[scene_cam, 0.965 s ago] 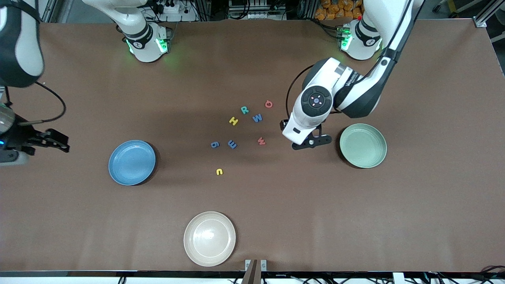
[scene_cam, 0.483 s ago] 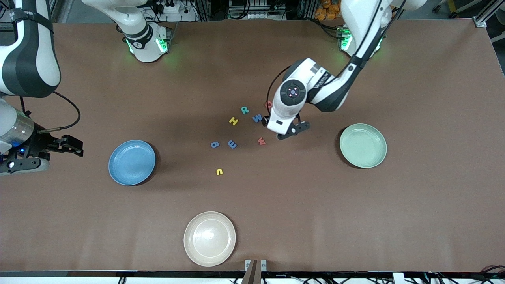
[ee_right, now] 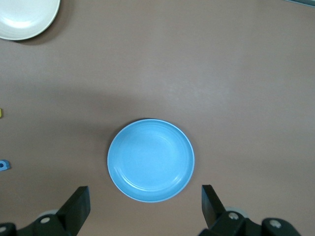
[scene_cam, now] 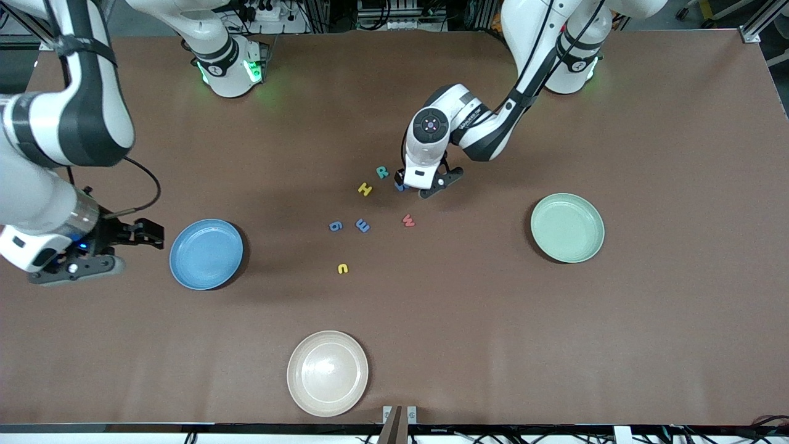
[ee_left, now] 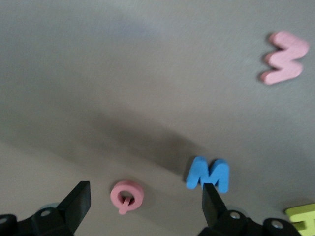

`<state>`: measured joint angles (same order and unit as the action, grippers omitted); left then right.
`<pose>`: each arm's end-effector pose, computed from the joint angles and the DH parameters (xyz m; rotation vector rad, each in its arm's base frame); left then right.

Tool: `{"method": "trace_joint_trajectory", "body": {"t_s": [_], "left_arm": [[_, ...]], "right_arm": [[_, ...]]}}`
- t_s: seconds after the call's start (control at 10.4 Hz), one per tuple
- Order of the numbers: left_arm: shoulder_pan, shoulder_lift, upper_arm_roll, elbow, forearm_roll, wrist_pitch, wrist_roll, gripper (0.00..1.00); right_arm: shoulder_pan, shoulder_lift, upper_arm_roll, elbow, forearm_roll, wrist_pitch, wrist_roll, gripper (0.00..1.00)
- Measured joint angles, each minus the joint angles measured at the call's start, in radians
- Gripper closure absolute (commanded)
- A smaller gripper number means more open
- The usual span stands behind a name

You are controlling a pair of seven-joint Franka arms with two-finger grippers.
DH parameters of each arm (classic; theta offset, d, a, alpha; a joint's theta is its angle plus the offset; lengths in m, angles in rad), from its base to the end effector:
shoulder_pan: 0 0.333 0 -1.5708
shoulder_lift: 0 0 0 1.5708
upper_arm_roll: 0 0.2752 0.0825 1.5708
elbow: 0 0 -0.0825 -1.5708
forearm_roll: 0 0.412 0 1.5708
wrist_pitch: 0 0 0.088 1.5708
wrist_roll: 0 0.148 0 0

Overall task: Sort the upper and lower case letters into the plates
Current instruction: 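Move the left gripper over the pink q while the right gripper moves out, then grasp the pink q with the left gripper while the right gripper grasps the yellow u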

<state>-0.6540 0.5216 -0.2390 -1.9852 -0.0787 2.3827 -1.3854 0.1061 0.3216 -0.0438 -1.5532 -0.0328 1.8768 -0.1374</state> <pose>0.3615 -0.4691 0.0993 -2.9671 -0.8803 0.3139 0.6702 0.0401 0.3759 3.0791 0.3273 0.0009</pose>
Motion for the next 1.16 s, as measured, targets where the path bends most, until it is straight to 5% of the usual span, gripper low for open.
{"method": "trace_joint_trajectory", "body": {"t_s": [0.19, 0.58, 1.16], "left_arm": [[-0.037, -0.01, 0.001, -0.023, 0.019, 0.006, -0.042, 0.0], [-0.058, -0.021, 0.002, -0.123, 0.139, 0.11, -0.166, 0.0], [-0.059, -0.028, 0.003, -0.138, 0.142, 0.131, -0.166, 0.1]], "right_arm": [[0.017, 0.033, 0.0, 0.0, 0.003, 0.019, 0.0, 0.0], [0.033, 0.082, 0.001, -0.001, 0.171, 0.054, 0.001, 0.0], [0.113, 0.116, 0.002, -0.002, 0.174, 0.12, 0.001, 0.0]]}}
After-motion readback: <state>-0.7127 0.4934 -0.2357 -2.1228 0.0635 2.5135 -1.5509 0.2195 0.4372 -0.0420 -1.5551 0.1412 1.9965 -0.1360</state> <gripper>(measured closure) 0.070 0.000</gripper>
